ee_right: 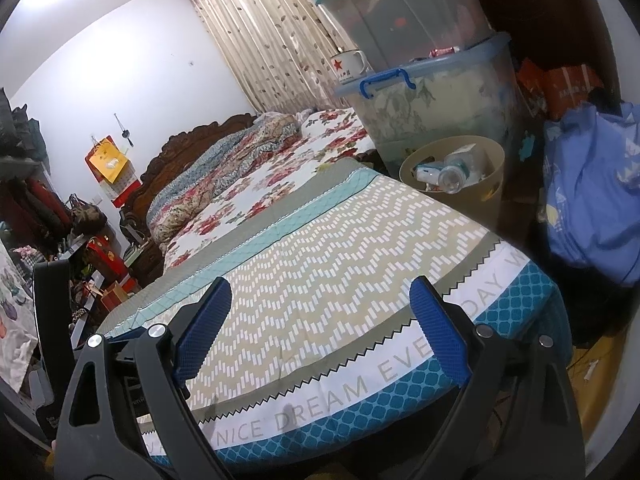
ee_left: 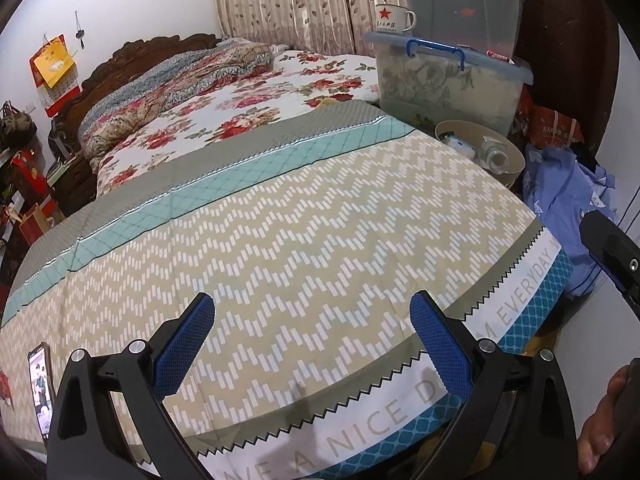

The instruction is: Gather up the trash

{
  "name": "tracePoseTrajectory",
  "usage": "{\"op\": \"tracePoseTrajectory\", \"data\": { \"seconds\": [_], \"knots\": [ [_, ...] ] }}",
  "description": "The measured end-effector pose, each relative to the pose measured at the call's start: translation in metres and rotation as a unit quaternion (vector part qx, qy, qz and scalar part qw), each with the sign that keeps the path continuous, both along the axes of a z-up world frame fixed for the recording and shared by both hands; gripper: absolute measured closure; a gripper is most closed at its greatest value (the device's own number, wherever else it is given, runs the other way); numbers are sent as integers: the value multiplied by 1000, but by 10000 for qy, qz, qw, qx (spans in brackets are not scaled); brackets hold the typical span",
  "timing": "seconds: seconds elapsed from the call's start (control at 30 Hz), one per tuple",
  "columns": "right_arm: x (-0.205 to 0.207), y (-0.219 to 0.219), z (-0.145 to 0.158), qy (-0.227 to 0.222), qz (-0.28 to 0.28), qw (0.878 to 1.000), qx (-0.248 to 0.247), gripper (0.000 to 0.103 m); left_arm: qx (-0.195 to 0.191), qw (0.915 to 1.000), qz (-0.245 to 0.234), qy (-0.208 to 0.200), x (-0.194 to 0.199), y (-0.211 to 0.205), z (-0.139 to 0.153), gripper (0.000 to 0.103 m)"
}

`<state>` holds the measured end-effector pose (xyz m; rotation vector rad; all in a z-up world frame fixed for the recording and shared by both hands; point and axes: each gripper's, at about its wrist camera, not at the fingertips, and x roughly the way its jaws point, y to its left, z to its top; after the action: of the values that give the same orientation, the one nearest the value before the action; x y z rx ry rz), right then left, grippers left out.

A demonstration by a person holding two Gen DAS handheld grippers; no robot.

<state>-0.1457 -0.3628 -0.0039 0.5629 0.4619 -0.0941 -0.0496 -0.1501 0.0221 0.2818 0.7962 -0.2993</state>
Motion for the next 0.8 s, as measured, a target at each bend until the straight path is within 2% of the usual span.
{"op": "tracePoseTrajectory", "data": {
  "seconds": [0.8],
  "knots": [
    [1, 2, -3, 26, 3, 10000, 22, 13, 306, 9994, 102, -127, -1, -2, -7, 9]
  ]
}}
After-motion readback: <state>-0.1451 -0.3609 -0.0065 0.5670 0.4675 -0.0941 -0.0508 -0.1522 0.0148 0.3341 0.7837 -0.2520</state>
